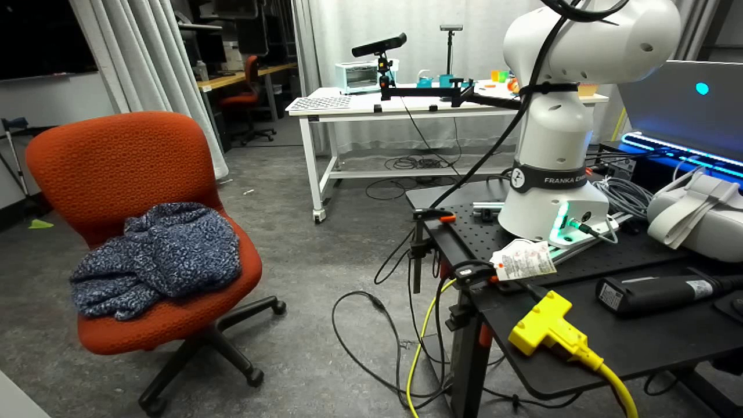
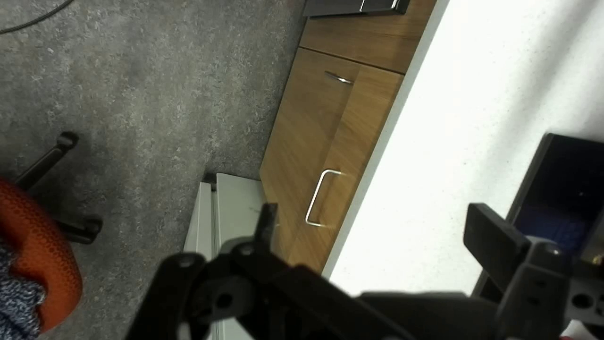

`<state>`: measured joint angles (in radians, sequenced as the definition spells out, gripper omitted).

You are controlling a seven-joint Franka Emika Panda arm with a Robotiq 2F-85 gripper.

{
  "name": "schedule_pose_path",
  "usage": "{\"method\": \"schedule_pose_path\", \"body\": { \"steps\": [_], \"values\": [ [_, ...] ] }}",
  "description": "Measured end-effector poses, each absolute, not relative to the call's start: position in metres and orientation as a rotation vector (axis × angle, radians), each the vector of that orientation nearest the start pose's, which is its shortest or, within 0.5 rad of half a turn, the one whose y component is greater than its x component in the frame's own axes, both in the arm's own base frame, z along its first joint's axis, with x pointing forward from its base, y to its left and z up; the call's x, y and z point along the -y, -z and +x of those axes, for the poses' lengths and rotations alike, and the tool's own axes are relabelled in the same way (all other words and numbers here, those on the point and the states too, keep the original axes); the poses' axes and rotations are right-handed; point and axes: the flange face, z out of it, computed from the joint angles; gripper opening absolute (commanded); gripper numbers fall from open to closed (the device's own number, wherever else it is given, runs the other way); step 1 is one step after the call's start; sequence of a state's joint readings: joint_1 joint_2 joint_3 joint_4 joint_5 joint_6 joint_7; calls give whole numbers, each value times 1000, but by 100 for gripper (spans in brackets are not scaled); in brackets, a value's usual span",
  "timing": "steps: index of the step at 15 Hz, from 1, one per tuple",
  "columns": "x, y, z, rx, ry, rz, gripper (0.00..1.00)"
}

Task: Fully open the top drawer of the lower cabinet

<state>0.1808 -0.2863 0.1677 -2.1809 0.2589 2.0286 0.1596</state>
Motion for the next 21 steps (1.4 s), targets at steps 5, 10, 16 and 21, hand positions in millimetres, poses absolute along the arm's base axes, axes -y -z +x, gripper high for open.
{"method": "schedule_pose_path", "body": {
  "steps": [5, 10, 16, 21],
  "values": [
    [-184, -520, 447, 127, 118, -2920, 100],
    [-182, -520, 448, 146, 127, -2948, 100],
    [-180, -519, 448, 167, 135, -2978, 100],
    [-180, -519, 448, 167, 135, -2978, 100]
  ]
}}
